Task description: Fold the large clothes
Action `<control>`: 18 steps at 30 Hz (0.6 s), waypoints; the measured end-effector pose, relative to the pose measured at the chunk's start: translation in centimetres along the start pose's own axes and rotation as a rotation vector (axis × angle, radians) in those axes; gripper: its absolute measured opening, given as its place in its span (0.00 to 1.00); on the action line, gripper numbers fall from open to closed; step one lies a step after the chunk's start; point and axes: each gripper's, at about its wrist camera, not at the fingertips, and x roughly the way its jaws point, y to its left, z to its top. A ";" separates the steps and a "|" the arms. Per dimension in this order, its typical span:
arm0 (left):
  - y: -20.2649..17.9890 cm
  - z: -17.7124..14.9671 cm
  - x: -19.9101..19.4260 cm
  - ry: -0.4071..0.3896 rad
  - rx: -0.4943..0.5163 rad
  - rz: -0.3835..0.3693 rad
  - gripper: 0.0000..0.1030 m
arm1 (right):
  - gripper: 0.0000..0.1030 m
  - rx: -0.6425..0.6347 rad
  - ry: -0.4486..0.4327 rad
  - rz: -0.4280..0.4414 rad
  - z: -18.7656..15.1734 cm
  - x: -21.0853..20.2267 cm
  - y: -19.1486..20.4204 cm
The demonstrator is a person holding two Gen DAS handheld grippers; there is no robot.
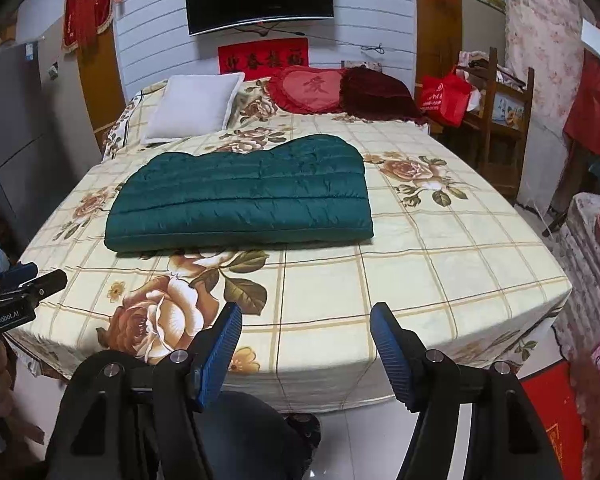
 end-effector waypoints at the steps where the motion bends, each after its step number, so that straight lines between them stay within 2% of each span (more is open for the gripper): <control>1: -0.1 -0.1 0.0 -0.001 0.002 0.005 0.82 | 0.62 0.000 -0.001 0.001 0.0 0.0 0.0; 18: -0.9 -0.7 0.8 0.018 0.023 0.003 0.82 | 0.62 0.015 -0.010 0.009 -0.3 0.4 -0.7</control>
